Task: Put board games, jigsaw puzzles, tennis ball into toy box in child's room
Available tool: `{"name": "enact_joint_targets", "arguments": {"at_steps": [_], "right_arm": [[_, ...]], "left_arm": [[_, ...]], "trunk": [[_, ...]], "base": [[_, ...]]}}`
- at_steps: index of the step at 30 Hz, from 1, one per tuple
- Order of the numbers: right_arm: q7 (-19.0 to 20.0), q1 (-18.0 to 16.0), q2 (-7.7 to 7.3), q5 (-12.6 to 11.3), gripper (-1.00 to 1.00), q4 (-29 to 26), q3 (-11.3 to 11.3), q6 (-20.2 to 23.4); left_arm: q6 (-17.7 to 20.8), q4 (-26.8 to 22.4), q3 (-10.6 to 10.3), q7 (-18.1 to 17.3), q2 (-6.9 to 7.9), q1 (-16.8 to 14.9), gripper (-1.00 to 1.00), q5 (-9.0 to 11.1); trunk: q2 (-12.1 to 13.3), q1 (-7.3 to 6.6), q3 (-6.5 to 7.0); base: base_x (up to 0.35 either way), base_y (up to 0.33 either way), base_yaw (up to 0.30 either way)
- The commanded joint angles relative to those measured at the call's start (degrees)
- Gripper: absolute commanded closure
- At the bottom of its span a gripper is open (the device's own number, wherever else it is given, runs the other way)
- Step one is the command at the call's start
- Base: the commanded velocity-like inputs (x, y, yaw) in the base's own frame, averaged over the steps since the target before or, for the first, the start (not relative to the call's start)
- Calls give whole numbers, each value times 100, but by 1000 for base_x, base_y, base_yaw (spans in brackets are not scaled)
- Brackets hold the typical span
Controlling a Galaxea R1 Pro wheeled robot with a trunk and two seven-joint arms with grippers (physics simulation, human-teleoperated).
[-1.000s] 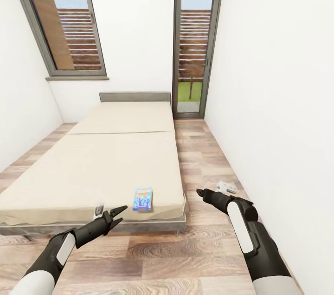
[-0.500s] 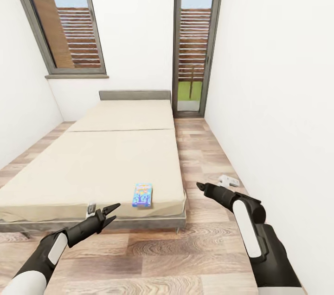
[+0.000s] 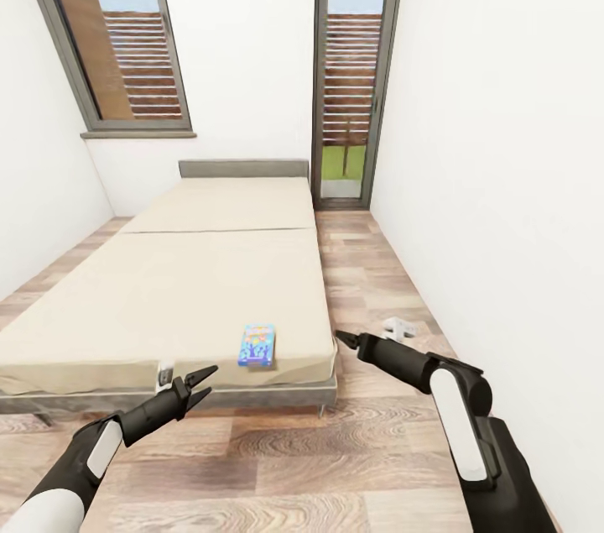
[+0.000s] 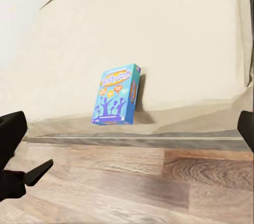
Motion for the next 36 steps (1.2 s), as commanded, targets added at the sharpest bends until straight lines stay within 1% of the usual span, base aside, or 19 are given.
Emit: {"name": "enact_joint_targets", "arguments": {"at_steps": [1,2,4,7,9,13,16,19,36], "right_arm": [[151,-4,7,26,-100,-5,-25,46],[282,-3,6,-4,-100,-8,-37,63],[212,-25,72,31,-100,9,-101,-3],[115,-25,148,37,-100,10,-99,-53],[62,-24,147,47,-100,8,-92,-62],[74,-20,70,55,-100,11,-219,-172],[91,-20,38,56,-100,11,-316,-212],[97,-19,25,57,-100,12,-352,-229],[102,-19,15,58,-100,12,-373,-241]], "left_arm": [[40,4,7,-9,0,-4,-100,18],[40,4,4,-8,0,-4,-100,17],[-26,70,-62,58,-66,-69,-100,-51],[-123,167,-160,115,-164,-73,-100,-151],[-188,231,-226,108,-229,-82,-100,-217],[-314,243,-234,103,-359,-148,-100,-215],[-361,224,-233,106,-352,-164,-100,-215],[-368,217,-231,108,-347,-173,-100,-211],[-388,212,-234,109,-351,-175,-100,-206]], "trunk": [[-44,22,-24],[-84,44,-41],[-83,43,-41],[-83,43,-41],[-83,43,-41],[-83,43,-41],[-83,43,-41],[-83,43,-41],[-83,43,-41]], "base": [[0,0,0],[0,0,0],[0,0,0],[0,0,0],[0,0,0],[0,0,0],[0,0,0],[0,0,0],[0,0,0]]}}
